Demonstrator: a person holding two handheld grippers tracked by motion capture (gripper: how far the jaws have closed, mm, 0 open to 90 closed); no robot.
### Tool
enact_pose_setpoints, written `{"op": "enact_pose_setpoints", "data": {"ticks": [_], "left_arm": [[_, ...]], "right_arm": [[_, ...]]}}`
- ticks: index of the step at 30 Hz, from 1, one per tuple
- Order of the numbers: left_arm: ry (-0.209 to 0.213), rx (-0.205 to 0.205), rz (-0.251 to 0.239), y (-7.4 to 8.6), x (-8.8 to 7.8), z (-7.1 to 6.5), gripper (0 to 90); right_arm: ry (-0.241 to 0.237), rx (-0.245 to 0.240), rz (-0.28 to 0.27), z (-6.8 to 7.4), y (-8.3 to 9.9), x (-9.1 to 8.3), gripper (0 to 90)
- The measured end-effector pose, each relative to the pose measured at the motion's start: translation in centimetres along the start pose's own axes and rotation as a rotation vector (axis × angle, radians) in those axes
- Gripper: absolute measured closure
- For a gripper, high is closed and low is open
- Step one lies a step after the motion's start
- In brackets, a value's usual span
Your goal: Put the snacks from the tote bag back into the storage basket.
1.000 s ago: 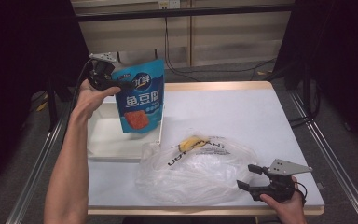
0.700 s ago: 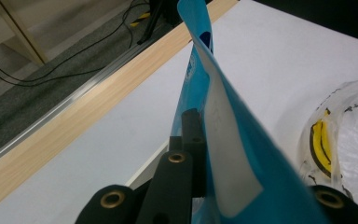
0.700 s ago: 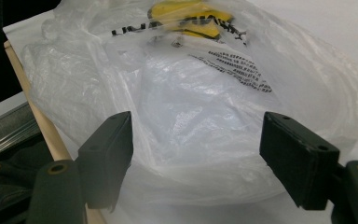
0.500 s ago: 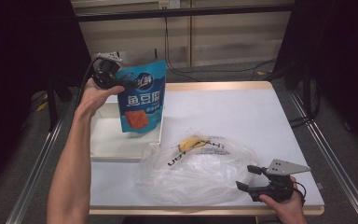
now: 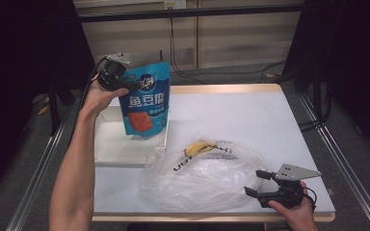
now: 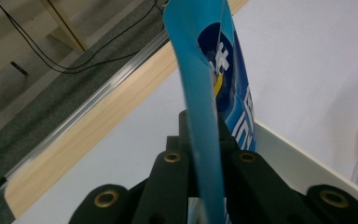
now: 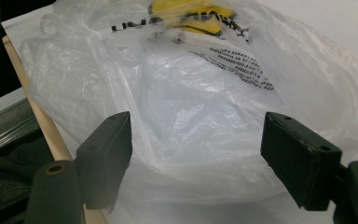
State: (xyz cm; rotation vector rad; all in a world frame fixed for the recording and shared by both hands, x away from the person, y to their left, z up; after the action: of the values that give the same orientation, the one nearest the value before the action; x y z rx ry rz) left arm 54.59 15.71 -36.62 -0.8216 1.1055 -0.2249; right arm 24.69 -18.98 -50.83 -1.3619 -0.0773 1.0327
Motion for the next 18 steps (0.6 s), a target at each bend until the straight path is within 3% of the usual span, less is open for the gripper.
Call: {"op": "enact_pose_setpoints", "data": {"ticks": [5,9,11,15,18], "left_arm": [[-0.003,-0.047,-0.008,0.9,-0.4,0.3,83.4],[-0.034,-0.043,0.003,1.2,-0.2,0.7,80.8],[-0.071,-0.028,0.032,1.2,-0.1,1.0,73.7],[-0.081,-0.049,0.037,1.3,-0.2,1.2,66.2],[-0.075,-0.09,0.021,1.9,-0.3,1.2,59.2]], "right_arm": [[-0.003,0.0,0.001,0.0,0.2,0.0,24.7],[-0.001,0.005,0.007,0.0,0.2,0.0,24.7],[-0.003,0.001,0.007,0.1,0.2,0.0,24.8],[-0.004,0.001,0.005,0.1,0.1,0.1,24.8],[-0.004,0.0,0.009,0.1,0.2,0.0,24.8]]}}
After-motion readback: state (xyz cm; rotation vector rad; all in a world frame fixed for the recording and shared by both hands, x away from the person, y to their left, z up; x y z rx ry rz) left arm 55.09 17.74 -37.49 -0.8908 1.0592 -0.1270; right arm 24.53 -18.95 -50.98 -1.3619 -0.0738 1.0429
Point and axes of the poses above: each handheld gripper's, and its own axes: x roughly forward along the jaws, y roughly out of its underside, z roughly to its left, the point moved 10 cm from there along x, roughly forward along the jaws, and after that the axes turned 8 degrees about x, right-handed, at the moved point
